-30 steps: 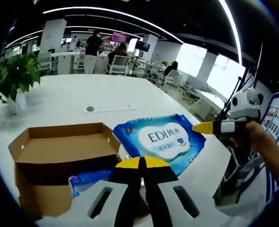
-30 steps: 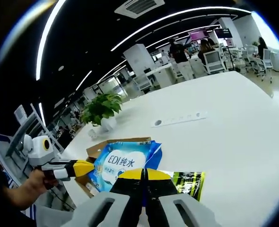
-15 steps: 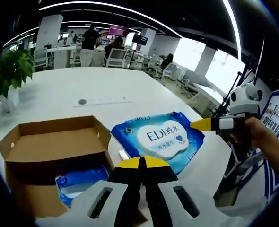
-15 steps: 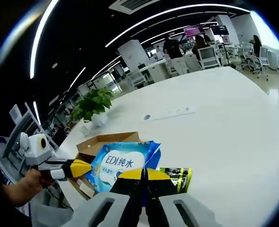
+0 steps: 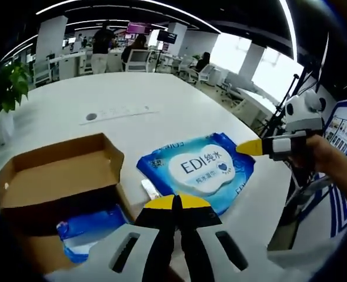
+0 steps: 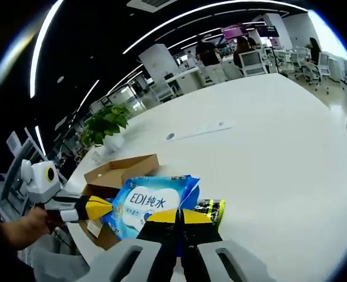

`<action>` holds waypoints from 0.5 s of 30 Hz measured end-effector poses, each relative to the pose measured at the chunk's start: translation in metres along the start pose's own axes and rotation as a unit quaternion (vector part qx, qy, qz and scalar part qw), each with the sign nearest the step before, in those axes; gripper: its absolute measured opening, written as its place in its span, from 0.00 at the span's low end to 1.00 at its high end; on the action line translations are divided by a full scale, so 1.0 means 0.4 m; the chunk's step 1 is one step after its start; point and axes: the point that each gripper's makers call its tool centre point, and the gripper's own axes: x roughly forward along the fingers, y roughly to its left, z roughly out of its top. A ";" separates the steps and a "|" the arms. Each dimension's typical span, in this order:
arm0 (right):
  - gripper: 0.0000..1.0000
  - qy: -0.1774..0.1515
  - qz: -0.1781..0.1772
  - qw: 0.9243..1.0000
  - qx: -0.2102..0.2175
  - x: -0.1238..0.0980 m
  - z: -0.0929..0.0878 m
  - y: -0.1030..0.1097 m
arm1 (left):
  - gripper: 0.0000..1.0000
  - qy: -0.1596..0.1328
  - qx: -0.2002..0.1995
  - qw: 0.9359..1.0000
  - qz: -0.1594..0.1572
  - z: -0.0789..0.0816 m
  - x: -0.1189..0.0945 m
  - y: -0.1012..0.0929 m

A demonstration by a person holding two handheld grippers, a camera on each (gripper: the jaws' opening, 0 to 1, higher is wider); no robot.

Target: Operate the shoe box by opening the lid, removing the specified soft item, and placing it in the target area until the item is outside and the box remains undamaged.

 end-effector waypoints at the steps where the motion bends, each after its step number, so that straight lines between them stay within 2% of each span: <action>1: 0.00 0.001 -0.001 1.000 0.000 0.003 -0.002 -0.005 | 0.00 0.004 0.002 1.000 -0.002 -0.004 0.005 0.000; 15: 0.00 0.016 -0.014 1.000 0.016 0.053 -0.040 -0.051 | 0.00 0.054 0.054 0.997 0.002 -0.041 0.062 0.015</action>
